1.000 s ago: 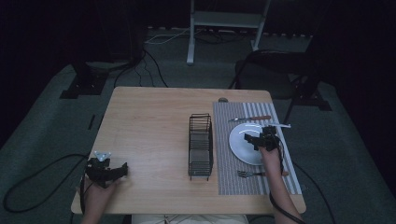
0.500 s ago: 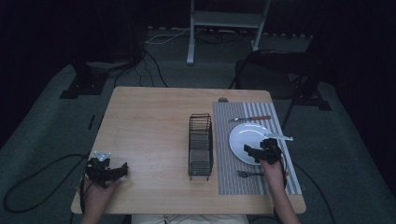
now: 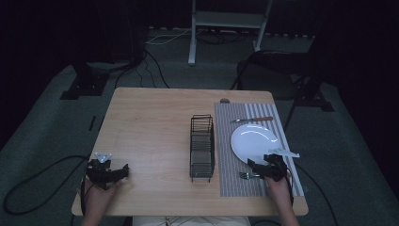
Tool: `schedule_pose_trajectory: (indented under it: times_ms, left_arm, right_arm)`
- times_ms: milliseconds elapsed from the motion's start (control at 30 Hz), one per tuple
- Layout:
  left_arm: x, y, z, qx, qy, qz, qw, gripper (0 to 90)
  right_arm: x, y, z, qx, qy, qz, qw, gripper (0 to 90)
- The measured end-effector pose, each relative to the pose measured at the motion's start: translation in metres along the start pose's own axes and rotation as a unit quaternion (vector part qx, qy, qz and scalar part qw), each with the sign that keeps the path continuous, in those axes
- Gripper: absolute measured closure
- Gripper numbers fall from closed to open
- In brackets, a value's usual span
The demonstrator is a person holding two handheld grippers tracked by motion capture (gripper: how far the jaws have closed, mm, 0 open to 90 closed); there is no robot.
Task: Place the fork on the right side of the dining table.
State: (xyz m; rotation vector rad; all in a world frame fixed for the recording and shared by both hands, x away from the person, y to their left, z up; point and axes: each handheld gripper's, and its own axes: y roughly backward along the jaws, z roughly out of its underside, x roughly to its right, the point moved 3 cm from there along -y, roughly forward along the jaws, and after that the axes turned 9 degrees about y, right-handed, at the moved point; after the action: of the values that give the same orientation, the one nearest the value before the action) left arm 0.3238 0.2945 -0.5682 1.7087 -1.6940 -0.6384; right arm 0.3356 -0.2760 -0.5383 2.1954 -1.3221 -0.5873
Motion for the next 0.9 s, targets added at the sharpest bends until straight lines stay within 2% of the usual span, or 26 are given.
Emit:
schedule_pose_trajectory:
  times_ms: [133, 233, 400, 667, 900]
  left_arm:
    - [0.0, 0.0, 0.0, 0.0, 0.0, 0.0, 1.0, 0.1]
    - [0.0, 0.0, 0.0, 0.0, 0.0, 0.0, 1.0, 0.1]
    - [0.0, 0.0, 0.0, 0.0, 0.0, 0.0, 1.0, 0.0]
    - [0.0, 0.0, 0.0, 0.0, 0.0, 0.0, 1.0, 0.1]
    - [0.0, 0.0, 0.0, 0.0, 0.0, 0.0, 1.0, 0.0]
  right_arm:
    - [-0.003, 0.009, 0.01, 0.0, 0.008, 0.003, 1.0, 15.7]
    - [-0.005, 0.016, 0.016, 0.014, 0.005, -0.013, 0.9998, 14.1]
    - [-0.006, 0.027, 0.028, 0.016, 0.02, 0.005, 0.9997, 14.1]
    - [0.003, 0.046, 0.048, 0.031, 0.047, 0.032, 0.9979, 14.1]
    - [0.014, 0.057, 0.062, 0.032, 0.034, 0.053, 0.9975, 14.1]
